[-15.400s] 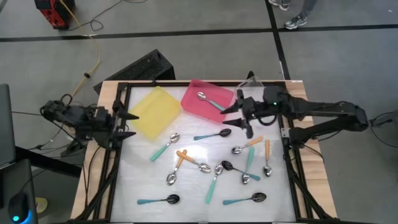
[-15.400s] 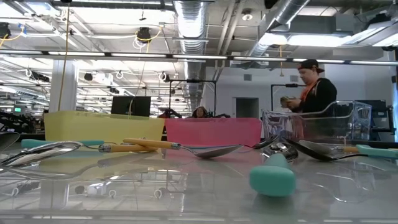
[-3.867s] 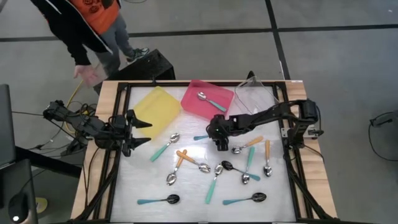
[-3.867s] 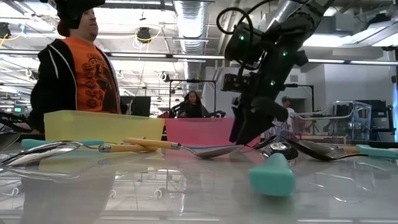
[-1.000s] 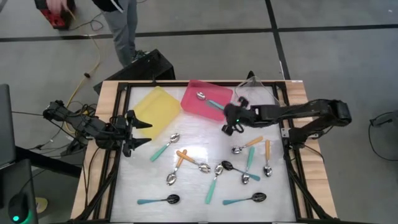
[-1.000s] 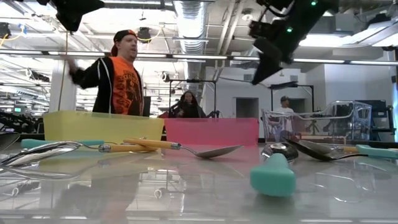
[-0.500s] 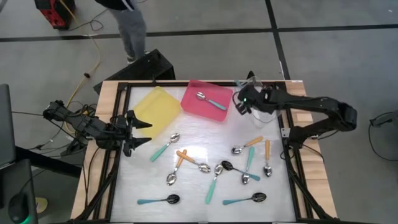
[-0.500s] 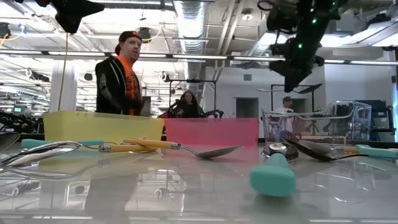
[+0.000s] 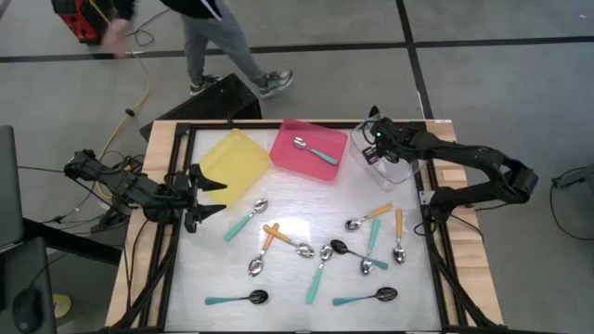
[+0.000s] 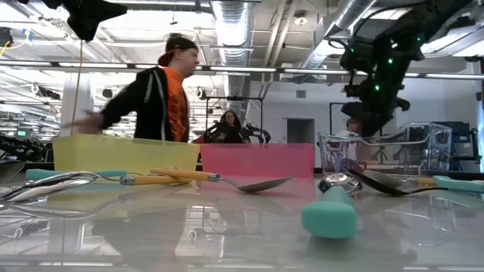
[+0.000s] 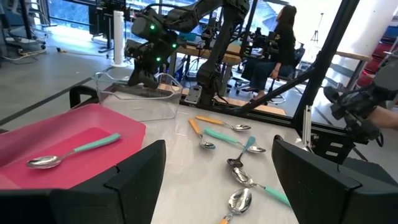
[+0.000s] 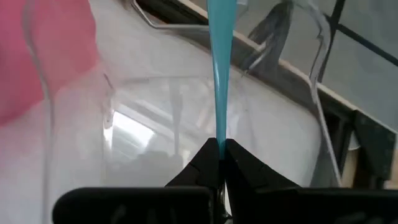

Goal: Sort silverware by color (type)
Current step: Put the blue spoon into the transparent bin

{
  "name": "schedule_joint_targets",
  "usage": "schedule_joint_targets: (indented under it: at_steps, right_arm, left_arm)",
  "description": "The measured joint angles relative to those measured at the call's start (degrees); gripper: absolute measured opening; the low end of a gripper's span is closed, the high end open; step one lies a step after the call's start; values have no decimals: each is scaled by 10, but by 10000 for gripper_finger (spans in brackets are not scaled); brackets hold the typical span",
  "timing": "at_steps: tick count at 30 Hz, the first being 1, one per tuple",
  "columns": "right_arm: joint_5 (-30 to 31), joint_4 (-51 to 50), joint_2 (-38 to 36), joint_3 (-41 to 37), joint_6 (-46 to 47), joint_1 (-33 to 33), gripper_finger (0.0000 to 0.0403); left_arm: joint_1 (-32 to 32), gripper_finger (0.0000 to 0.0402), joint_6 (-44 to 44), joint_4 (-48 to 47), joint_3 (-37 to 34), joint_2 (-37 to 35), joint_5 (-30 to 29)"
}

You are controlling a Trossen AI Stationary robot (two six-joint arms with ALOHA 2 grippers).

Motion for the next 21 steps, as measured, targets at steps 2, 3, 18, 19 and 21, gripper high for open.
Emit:
schedule_joint_targets:
  at_steps: [2, 3, 18, 19, 21]
  right_arm:
    - [-6, 7, 0, -18, 0, -3, 36]
    - [-8, 7, 0, -28, -1, -3, 36]
    - [-54, 83, 1, -106, -1, -15, 40]
    - [-55, 82, 1, -106, -1, -15, 43]
    - [-59, 82, 1, -106, -1, -14, 54]
  left_arm:
    - [0, 281, 0, 0, 0, 0, 0]
    - [0, 281, 0, 0, 0, 0, 0]
    - [0, 281, 2, 0, 0, 0, -1]
    - [0, 281, 2, 0, 0, 0, -4]
    - [0, 281, 0, 0, 0, 0, -7]
